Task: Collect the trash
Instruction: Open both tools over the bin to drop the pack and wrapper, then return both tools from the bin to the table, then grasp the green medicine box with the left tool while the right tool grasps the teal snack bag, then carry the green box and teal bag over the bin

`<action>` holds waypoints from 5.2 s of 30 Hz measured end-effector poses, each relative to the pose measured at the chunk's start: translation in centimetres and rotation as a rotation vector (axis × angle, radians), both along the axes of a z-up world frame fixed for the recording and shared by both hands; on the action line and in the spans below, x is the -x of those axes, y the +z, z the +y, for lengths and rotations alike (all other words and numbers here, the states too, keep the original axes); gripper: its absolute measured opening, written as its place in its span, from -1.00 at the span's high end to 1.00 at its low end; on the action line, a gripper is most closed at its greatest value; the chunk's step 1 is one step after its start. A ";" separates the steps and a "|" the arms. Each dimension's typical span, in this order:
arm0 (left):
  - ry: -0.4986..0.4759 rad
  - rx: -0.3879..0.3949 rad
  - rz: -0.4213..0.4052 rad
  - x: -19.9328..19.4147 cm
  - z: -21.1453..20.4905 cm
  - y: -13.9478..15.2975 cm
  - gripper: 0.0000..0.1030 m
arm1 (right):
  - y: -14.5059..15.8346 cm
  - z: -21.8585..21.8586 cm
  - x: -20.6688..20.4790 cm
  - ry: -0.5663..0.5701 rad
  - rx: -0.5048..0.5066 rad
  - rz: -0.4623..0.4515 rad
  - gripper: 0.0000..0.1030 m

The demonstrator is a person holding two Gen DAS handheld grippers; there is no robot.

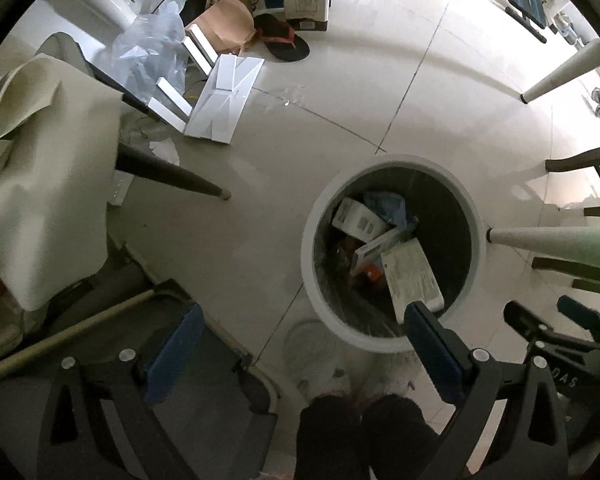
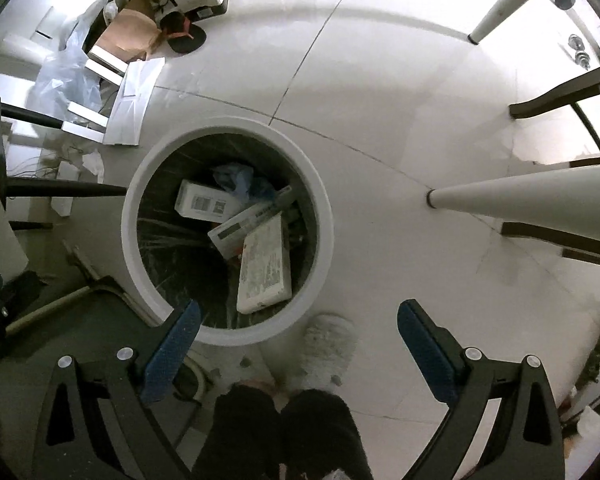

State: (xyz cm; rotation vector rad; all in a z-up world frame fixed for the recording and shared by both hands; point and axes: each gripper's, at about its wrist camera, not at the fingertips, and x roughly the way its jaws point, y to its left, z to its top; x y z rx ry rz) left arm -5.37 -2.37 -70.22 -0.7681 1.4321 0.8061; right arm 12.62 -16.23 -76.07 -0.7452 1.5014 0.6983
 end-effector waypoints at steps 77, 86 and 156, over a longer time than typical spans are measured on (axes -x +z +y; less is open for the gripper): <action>0.142 -0.193 0.184 -34.2 27.5 31.4 -1.00 | 38.4 26.0 -54.6 -0.935 -0.231 0.084 -0.94; 0.103 -0.208 0.121 -36.8 27.6 34.4 -0.99 | 39.6 25.1 -52.5 -0.393 -0.098 -0.094 -0.70; -0.249 -0.371 -0.252 -34.4 13.5 46.8 -0.46 | 46.5 8.8 -35.4 -0.247 -0.315 -0.280 -0.32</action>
